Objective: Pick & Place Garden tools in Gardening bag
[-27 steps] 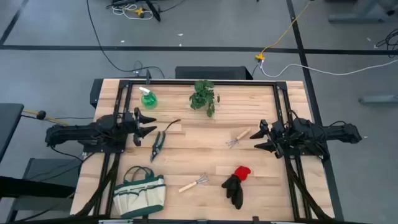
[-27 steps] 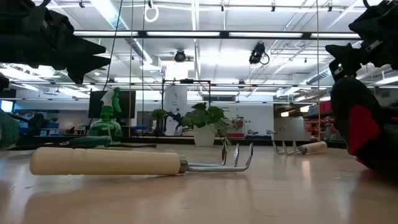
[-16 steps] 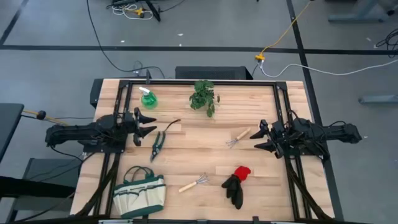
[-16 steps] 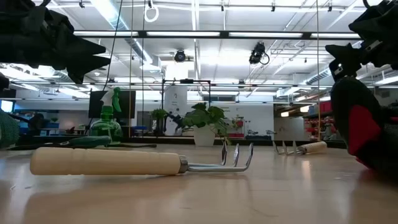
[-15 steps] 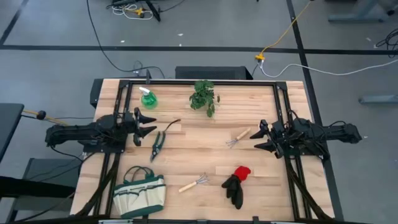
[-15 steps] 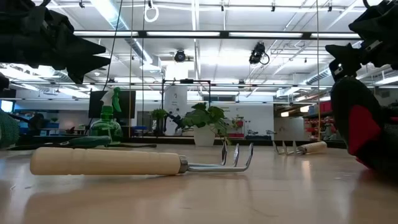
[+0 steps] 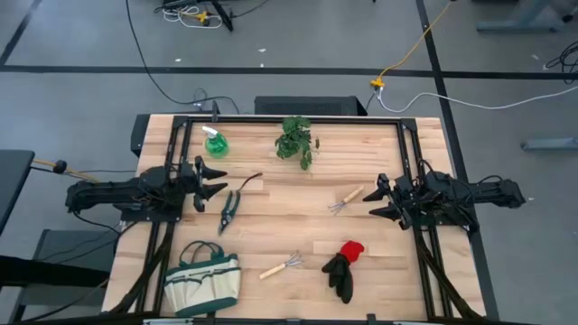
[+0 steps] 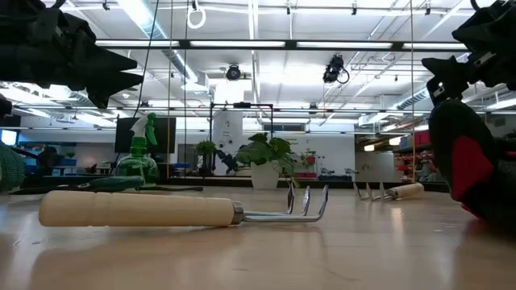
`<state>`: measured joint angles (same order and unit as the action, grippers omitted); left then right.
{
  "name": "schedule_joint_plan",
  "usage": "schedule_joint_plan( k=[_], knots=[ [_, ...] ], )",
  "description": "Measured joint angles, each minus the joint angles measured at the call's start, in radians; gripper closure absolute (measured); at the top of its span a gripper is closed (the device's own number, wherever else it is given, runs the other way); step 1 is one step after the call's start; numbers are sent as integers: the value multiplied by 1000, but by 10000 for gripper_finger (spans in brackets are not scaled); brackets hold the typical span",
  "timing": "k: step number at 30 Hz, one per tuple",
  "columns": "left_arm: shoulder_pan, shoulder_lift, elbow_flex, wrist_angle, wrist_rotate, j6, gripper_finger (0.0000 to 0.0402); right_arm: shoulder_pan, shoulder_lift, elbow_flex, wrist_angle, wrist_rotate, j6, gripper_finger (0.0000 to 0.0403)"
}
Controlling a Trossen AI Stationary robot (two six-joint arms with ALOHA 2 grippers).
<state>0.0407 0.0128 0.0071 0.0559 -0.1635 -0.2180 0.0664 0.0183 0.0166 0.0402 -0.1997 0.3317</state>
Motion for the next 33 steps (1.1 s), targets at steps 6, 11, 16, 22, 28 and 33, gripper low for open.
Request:
schedule_joint_plan(
  k=[6,11,16,22,28,33],
  knots=[
    [0,0,0,0,0,0,204,0,0,0,0,0,0,183],
    [0,0,0,0,0,0,204,0,0,0,0,0,0,183],
    [0,0,0,31,-8,0,204,0,0,0,4,0,-15,183],
    [0,0,0,48,-5,0,204,0,0,0,4,0,-125,183],
    [1,0,0,103,-13,-32,204,0,0,0,32,8,-150,183],
    [1,0,48,-18,50,-96,204,0,0,0,38,8,-150,183]
  ],
)
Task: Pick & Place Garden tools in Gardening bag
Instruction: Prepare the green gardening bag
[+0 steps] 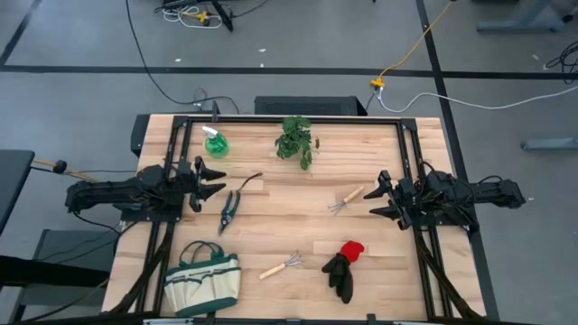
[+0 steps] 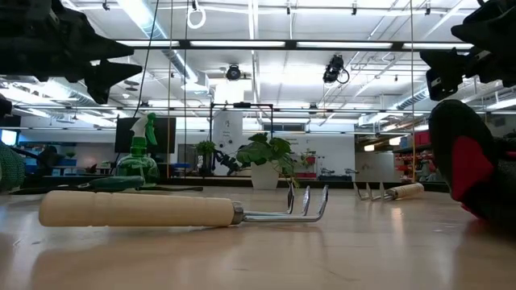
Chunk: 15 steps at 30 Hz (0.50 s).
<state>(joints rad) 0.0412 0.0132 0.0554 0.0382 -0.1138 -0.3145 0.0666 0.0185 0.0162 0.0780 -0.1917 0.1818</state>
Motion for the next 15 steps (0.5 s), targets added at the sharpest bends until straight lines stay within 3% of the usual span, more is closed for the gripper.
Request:
schedule_joint_plan(
  k=[7,15],
  knots=[
    [1,103,155,-166,55,-61,204,0,0,0,4,0,-23,183],
    [1,511,468,-507,84,-78,204,0,0,0,40,0,35,183]
  ],
)
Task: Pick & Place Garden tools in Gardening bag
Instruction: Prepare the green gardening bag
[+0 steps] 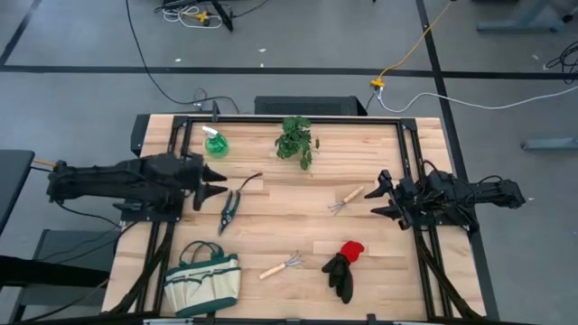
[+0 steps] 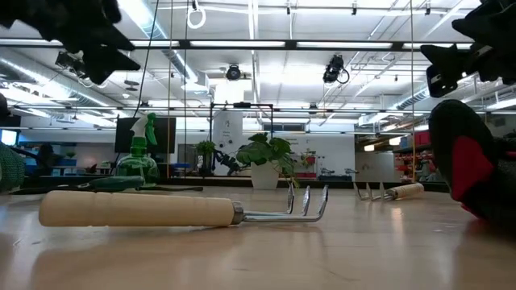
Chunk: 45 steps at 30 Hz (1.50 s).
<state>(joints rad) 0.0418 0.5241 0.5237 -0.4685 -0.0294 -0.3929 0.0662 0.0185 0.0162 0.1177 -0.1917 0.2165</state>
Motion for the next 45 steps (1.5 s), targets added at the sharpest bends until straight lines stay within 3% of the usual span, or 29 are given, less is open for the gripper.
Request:
schedule_joint_plan(
  k=[6,12,16,30,45],
  knots=[
    [0,282,232,-359,84,-51,204,0,0,0,57,0,61,183],
    [-22,419,373,-559,225,-230,204,0,0,0,63,17,135,183],
    [-85,453,381,-597,271,-355,204,0,0,0,63,43,137,183],
    [-425,560,381,-653,152,-755,204,0,0,0,63,45,145,183],
    [-689,784,381,-644,163,-1063,204,0,0,0,64,42,142,183]
  ],
)
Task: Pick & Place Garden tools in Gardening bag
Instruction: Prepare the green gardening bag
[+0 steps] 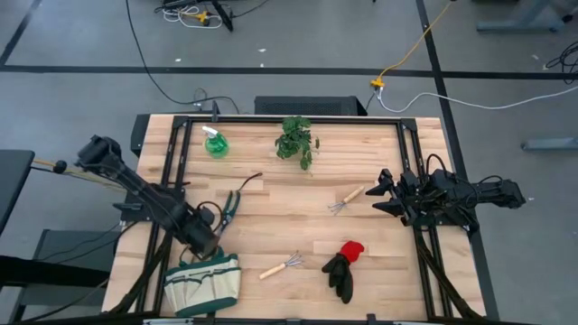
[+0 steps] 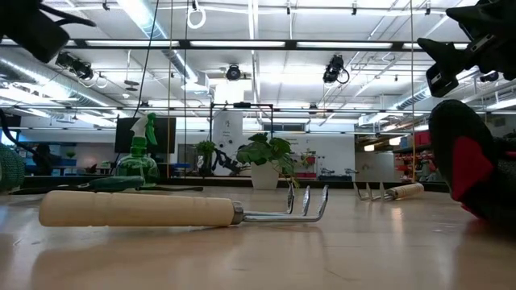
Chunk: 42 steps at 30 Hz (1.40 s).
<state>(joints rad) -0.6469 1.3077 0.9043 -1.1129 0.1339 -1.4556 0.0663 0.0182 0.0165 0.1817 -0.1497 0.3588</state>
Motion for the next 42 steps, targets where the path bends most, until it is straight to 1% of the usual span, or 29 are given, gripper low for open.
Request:
schedule_joint_plan(
  k=[5,9,13,21,28,42],
  knots=[
    [-45,56,-2,2,0,-35,204,0,0,0,0,0,0,183],
    [-59,87,-35,0,5,-87,204,0,0,0,0,0,0,183],
    [-60,88,-79,46,41,-108,204,0,0,0,2,0,0,183],
    [-60,86,-143,111,48,-110,204,0,0,0,3,0,0,183],
    [-60,86,-161,135,52,-107,204,0,0,0,4,0,0,183],
    [-60,86,-161,160,-18,-105,204,0,0,0,4,1,-1,183]
  ],
)
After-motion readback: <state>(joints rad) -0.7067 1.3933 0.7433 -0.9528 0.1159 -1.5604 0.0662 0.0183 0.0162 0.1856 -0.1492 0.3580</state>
